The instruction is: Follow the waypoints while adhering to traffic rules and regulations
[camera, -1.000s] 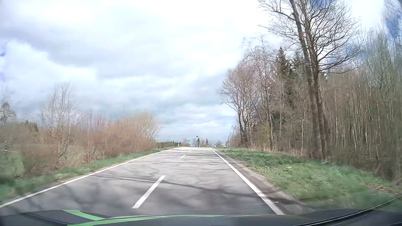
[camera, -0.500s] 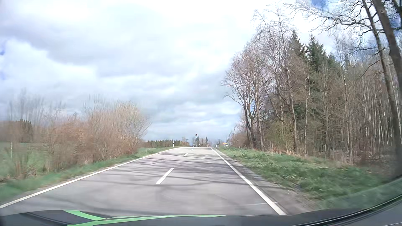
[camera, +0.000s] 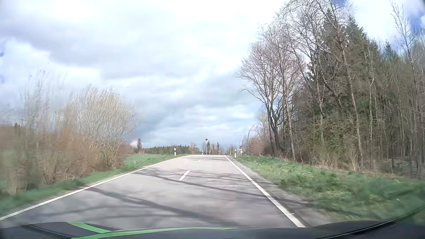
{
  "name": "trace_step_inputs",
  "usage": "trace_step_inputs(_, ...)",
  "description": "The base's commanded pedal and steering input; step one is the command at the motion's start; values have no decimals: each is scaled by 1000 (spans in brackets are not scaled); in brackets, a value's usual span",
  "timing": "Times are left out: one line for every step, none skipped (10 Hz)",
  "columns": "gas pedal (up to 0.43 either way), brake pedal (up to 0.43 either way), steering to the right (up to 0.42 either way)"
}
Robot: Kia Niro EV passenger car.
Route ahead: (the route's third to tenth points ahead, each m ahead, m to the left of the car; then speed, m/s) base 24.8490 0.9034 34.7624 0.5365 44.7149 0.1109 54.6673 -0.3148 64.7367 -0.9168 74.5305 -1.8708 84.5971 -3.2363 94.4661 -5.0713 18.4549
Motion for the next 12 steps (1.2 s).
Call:
trace_step_inputs(228,0,1)
trace_step_inputs(228,0,1)
trace_step_inputs(220,0,2)
trace_step_inputs(209,0,2)
trace_step_inputs(197,0,3)
trace_step_inputs(197,0,3)
trace_step_inputs(189,0,3)
trace_step_inputs(189,0,3)
trace_step_inputs(177,0,3)
trace_step_inputs(177,0,3)
trace_step_inputs(169,0,4)
trace_step_inputs(169,0,4)
